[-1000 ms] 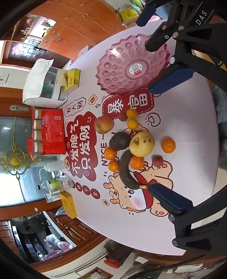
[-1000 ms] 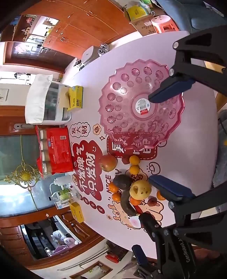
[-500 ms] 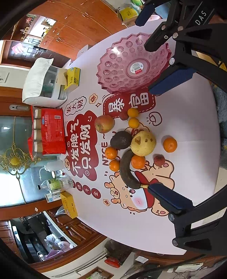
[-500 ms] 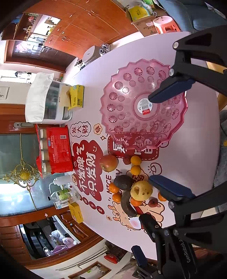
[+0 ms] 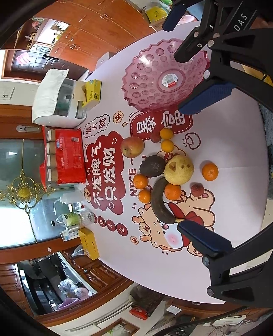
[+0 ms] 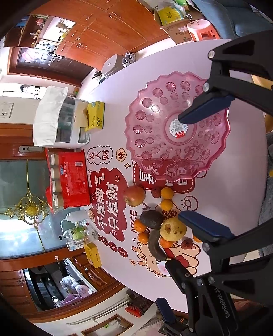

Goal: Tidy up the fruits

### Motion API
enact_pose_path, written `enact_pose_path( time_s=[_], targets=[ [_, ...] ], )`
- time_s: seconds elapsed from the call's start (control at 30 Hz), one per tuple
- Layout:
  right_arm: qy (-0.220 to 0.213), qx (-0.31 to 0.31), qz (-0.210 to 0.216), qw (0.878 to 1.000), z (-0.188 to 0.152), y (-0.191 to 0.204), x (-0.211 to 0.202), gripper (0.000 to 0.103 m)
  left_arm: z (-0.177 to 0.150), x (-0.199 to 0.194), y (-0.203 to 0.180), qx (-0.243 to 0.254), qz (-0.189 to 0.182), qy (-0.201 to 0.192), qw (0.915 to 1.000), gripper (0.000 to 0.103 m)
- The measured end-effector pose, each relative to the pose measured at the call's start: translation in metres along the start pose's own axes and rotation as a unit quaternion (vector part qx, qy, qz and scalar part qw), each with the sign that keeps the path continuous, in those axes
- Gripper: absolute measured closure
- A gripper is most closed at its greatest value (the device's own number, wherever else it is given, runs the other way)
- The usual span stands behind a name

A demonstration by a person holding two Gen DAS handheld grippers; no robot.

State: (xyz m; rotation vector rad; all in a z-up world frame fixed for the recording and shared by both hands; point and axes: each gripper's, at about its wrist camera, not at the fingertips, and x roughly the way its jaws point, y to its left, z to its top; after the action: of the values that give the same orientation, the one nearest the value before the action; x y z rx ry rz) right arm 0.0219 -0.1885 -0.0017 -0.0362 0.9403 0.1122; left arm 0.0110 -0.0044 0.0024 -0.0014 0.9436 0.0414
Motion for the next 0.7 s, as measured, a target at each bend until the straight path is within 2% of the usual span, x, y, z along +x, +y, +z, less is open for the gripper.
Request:
enact_pose_path(
  time_s=[0.7],
  targets=[
    [-0.003,-0.001,-0.002,1.0,-0.0005,0.003,-0.0072,0.018,0.0026,-0.0021,-0.0016,0.002,0.0,0.0,1.0,0.002]
  ],
)
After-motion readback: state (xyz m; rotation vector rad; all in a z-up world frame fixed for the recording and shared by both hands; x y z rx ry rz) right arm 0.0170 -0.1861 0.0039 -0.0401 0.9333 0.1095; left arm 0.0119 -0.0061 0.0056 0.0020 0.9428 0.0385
